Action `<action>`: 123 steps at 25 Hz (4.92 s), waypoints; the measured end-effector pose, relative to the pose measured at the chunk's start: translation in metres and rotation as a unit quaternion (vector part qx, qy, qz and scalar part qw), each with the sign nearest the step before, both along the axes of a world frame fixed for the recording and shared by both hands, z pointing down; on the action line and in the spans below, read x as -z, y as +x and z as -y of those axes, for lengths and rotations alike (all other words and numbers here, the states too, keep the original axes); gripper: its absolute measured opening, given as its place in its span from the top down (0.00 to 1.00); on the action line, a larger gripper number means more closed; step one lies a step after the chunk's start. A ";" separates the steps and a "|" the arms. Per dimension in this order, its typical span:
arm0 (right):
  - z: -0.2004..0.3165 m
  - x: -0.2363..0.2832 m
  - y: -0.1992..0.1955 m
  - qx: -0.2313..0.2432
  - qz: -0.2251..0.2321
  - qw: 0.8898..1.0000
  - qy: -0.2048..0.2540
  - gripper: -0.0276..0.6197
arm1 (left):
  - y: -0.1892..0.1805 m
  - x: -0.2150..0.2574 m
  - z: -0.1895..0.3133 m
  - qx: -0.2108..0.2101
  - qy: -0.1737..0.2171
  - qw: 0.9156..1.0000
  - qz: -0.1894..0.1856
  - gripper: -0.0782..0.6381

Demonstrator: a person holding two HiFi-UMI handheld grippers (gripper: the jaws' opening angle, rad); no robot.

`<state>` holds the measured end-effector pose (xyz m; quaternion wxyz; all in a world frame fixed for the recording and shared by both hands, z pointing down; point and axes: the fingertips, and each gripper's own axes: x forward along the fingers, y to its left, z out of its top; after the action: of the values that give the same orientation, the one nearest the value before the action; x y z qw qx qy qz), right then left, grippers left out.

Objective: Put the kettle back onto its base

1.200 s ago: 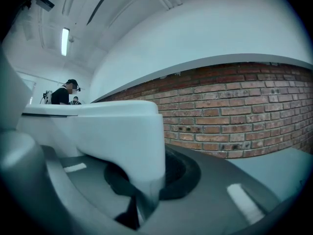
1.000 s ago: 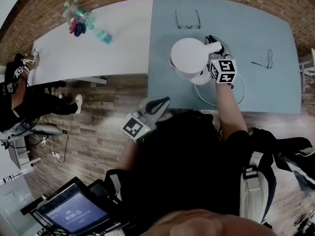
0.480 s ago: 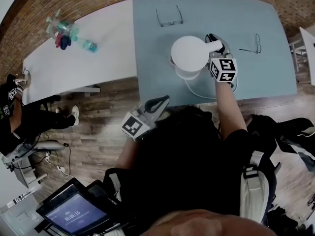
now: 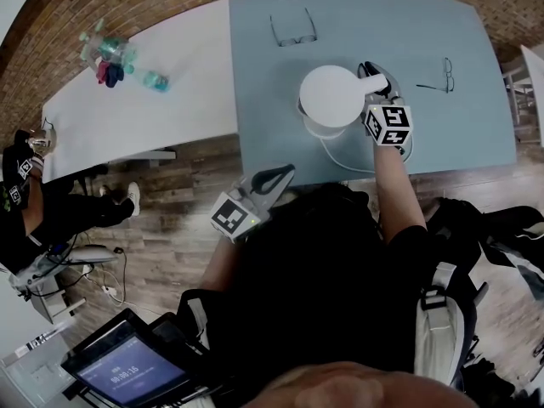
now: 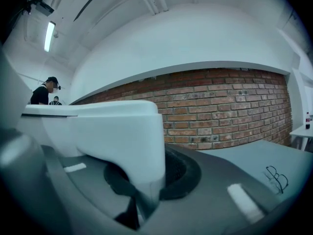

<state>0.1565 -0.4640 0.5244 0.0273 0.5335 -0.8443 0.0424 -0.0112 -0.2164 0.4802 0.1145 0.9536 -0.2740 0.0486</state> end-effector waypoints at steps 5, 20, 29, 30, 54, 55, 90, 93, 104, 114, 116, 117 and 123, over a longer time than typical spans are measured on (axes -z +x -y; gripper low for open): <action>0.000 -0.011 -0.002 0.004 0.006 1.000 -0.004 0.88 | -0.008 -0.001 0.004 0.008 -0.004 1.000 0.010 0.89; 0.004 -0.031 -0.001 -0.002 0.022 1.000 -0.009 0.88 | -0.014 -0.008 0.005 0.012 -0.014 1.000 0.025 0.89; 0.000 -0.034 0.004 -0.006 0.023 1.000 -0.013 0.88 | -0.013 -0.008 0.005 0.008 -0.013 1.000 0.027 0.89; -0.001 -0.035 0.004 -0.007 0.024 1.000 -0.014 0.88 | -0.013 -0.008 0.005 0.008 -0.014 0.999 0.028 0.89; -0.007 -0.046 0.012 -0.040 -0.009 0.999 -0.008 0.90 | -0.026 -0.011 -0.003 0.031 -0.016 0.999 0.021 0.89; -0.007 -0.046 0.011 -0.039 -0.010 0.999 -0.009 0.90 | -0.027 -0.011 -0.004 0.031 -0.016 0.999 0.021 0.89; -0.113 -0.047 0.049 -0.047 -0.075 0.995 -0.051 0.74 | -0.016 -0.016 -0.035 -0.021 0.007 0.999 -0.037 0.89; -0.135 -0.026 0.038 -0.014 -0.079 0.996 -0.036 0.87 | -0.011 -0.019 -0.038 -0.039 0.008 0.998 -0.041 0.89; -0.203 -0.001 0.000 0.070 -0.087 0.993 -0.032 0.95 | 0.020 -0.007 -0.031 -0.072 0.006 0.996 -0.058 0.89; -0.230 0.010 -0.008 0.160 -0.048 0.986 -0.009 0.95 | 0.044 -0.015 -0.061 -0.034 0.014 0.998 -0.050 0.89; -0.244 0.017 -0.011 0.186 -0.052 0.981 0.000 0.95 | 0.051 -0.013 -0.070 -0.023 0.017 0.998 -0.053 0.89; -0.253 0.020 -0.011 0.200 -0.057 0.978 0.005 0.95 | 0.056 -0.010 -0.075 -0.020 0.021 0.998 -0.057 0.89; -0.295 0.019 0.009 0.232 -0.075 0.970 0.012 0.95 | 0.096 0.000 -0.100 -0.032 0.028 0.997 -0.059 0.89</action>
<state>0.1660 -0.1691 0.5055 0.0933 0.3253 -0.9409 -0.0153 0.0846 -0.1161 0.4805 0.1021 0.9659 -0.2376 -0.0121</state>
